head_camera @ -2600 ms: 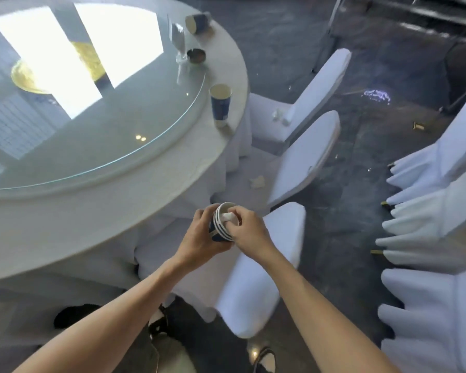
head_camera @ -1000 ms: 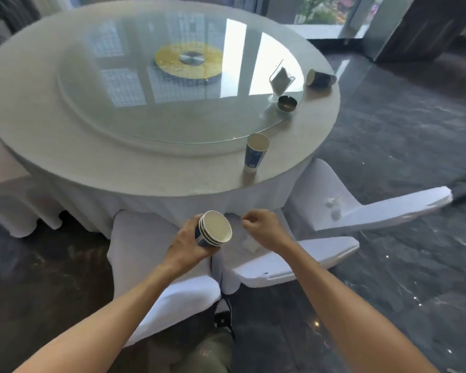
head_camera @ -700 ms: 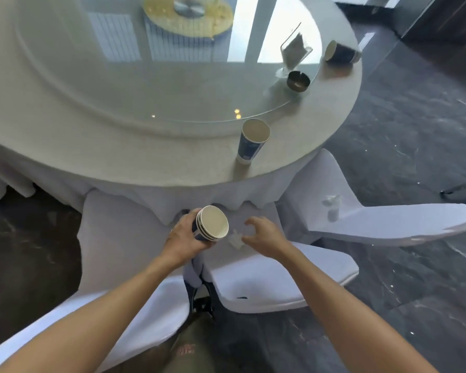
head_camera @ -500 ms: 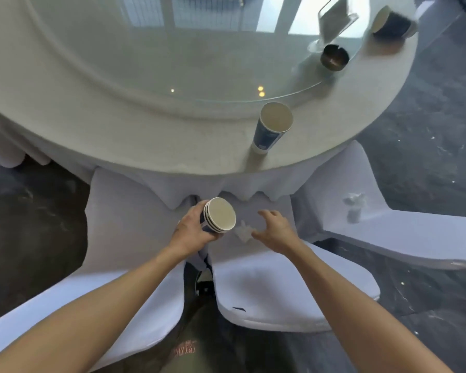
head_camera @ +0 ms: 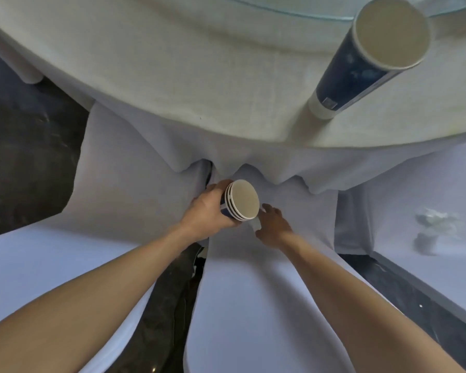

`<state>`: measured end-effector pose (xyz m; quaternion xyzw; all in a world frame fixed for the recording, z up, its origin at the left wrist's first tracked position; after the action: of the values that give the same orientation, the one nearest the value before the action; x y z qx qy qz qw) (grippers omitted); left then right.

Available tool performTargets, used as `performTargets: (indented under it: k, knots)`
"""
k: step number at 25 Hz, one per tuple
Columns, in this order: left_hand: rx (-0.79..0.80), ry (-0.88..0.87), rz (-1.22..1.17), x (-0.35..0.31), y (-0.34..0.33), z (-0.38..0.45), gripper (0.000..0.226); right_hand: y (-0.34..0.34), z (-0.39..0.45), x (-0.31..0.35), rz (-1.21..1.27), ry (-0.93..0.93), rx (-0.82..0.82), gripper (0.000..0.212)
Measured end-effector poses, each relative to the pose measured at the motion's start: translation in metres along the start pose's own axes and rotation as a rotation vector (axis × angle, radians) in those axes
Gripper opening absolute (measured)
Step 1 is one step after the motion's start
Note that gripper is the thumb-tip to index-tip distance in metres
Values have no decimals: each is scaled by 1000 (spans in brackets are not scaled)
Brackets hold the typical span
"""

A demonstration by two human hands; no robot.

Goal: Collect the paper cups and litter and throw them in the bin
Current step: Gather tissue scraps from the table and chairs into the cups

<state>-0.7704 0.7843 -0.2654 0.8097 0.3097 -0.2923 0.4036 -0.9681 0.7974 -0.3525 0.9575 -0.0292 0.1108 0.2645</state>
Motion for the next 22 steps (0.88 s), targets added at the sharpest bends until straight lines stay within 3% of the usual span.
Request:
performTargets:
  k: [3, 5, 7, 10, 16, 19, 22]
  knots:
    - [6, 29, -60, 16, -15, -1, 93, -25, 17, -6, -144, 18, 0, 71]
    - [17, 59, -71, 19, -20, -6, 94, -29, 20, -14, -125, 18, -52, 52]
    - [26, 73, -97, 14, -21, -13, 93, -20, 13, -23, 22, -5, -89, 33]
    - [38, 81, -76, -11, -17, -29, 92, 16, -28, -36, 437, -110, -233, 17]
    - [-19, 0, -9, -117, -11, -62, 85, 117, -165, -35, 1171, 10, -592, 13]
    - [-34, -64, 1, -169, -16, -73, 86, 157, -229, -43, 1276, 94, -707, 11]
    - [-67, -118, -49, -216, -23, -92, 88, 176, -281, -58, 1140, 138, -763, 15]
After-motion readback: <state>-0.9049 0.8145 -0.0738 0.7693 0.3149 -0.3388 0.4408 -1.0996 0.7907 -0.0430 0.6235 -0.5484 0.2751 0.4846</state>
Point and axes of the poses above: each hand's wrist, its own z-axis towards the middle knuckle, its own y-axis out of the back of the hand, x = y × z, the point moved 4 cm from there along z, towards the middle knuckle, and after that the axes turned 3 degrees about x, right-handed, at the moved point
